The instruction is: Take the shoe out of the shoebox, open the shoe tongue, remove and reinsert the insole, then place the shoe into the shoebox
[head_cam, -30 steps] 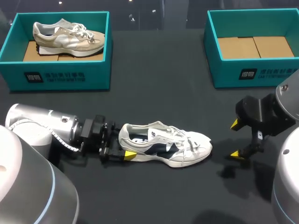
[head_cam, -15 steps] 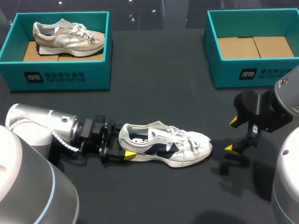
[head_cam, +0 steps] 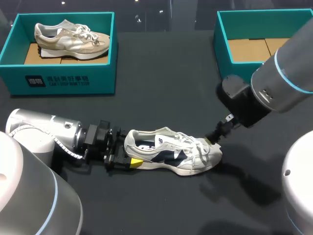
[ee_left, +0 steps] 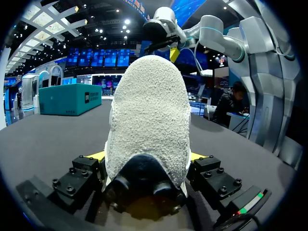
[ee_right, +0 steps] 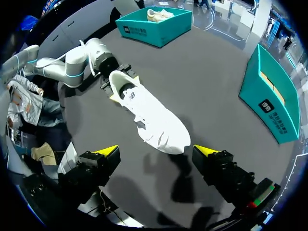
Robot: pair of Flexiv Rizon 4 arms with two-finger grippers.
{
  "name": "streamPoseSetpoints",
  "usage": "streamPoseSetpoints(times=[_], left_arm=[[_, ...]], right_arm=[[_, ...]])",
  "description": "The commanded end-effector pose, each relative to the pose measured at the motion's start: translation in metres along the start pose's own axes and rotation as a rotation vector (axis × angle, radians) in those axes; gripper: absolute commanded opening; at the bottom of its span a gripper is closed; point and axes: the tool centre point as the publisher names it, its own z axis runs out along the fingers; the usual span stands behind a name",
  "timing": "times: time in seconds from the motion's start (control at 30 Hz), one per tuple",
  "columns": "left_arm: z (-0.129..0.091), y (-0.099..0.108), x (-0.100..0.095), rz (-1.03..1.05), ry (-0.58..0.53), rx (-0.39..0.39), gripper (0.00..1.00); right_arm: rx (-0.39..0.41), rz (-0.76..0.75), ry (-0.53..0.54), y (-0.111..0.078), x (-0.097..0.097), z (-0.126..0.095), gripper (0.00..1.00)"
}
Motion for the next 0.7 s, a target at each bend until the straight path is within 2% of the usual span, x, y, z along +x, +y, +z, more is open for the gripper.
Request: streamPoseSetpoints(times=[0.03,0.23,0.33,0.43,0.5,0.53,0.6,0.7], left_arm=[[0.001,0.0,-0.001,0.0,-0.001,-0.001,0.0],[0.001,0.0,-0.001,0.0,-0.001,-0.001,0.0],[0.001,0.0,-0.001,0.0,-0.001,-0.001,0.0],[0.001,0.0,-0.001,0.0,-0.001,-0.001,0.0],[0.001,0.0,-0.001,0.0,-0.001,-0.001,0.0],[0.001,0.0,-0.001,0.0,-0.001,-0.001,0.0],[0.001,0.0,-0.001,0.0,-0.001,-0.001,0.0],[0.001,0.0,-0.001,0.0,-0.001,-0.001,0.0]], right_arm=[[0.064,0.154,-0.078,0.006,0.004,0.004,1.0],[0.064,0.154,-0.078,0.006,0.004,0.004,1.0],[0.076,0.231,-0.109,0.021,0.01,0.013,1.0],[0.121,0.303,-0.143,0.035,0.021,0.021,1.0],[0.183,0.412,-0.144,0.044,0.028,0.025,1.0],[0.19,0.429,-0.131,0.049,0.033,0.027,1.0],[0.216,0.464,-0.172,0.062,0.047,0.028,1.0],[0.193,0.464,-0.164,0.078,0.064,0.03,1.0]])
